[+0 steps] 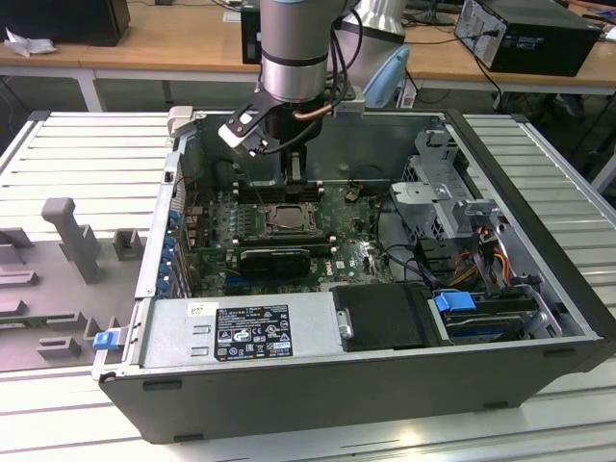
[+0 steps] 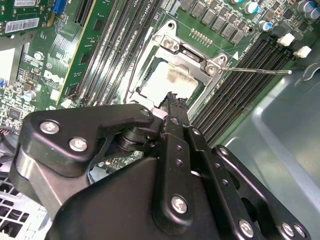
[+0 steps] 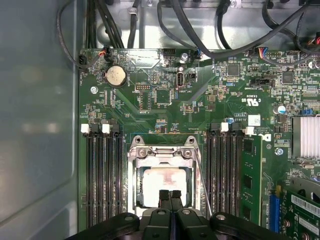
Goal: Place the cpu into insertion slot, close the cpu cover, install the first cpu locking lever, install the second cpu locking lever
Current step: 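Install the first cpu locking lever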
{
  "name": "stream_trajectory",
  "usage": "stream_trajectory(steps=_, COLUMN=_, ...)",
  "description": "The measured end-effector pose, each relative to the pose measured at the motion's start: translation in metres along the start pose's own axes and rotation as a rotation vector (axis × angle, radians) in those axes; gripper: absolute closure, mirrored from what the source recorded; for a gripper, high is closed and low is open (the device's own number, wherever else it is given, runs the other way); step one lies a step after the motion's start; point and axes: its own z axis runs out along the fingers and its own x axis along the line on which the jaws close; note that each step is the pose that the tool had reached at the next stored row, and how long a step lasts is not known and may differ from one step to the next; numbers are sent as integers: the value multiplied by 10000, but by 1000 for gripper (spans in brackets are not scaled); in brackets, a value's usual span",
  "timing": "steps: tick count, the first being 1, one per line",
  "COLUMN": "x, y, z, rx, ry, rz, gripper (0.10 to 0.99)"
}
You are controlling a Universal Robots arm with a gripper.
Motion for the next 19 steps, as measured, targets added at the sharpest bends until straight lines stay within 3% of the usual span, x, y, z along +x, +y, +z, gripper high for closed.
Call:
stream_trajectory(steps=7, x=0, y=1, z=-48, rx=0, ry=0, rz=1, gripper=980)
stream_trajectory(steps=9, x=0, y=6, z=-235, rx=1, ry=0, rz=2, gripper=980)
stream_trajectory(steps=10, x=0, y=7, z=-280, rx=0, ry=0, rz=2, gripper=980)
stream_trajectory(steps=19, x=0, y=9, z=-334, rx=0, ry=0, rz=3, gripper=980)
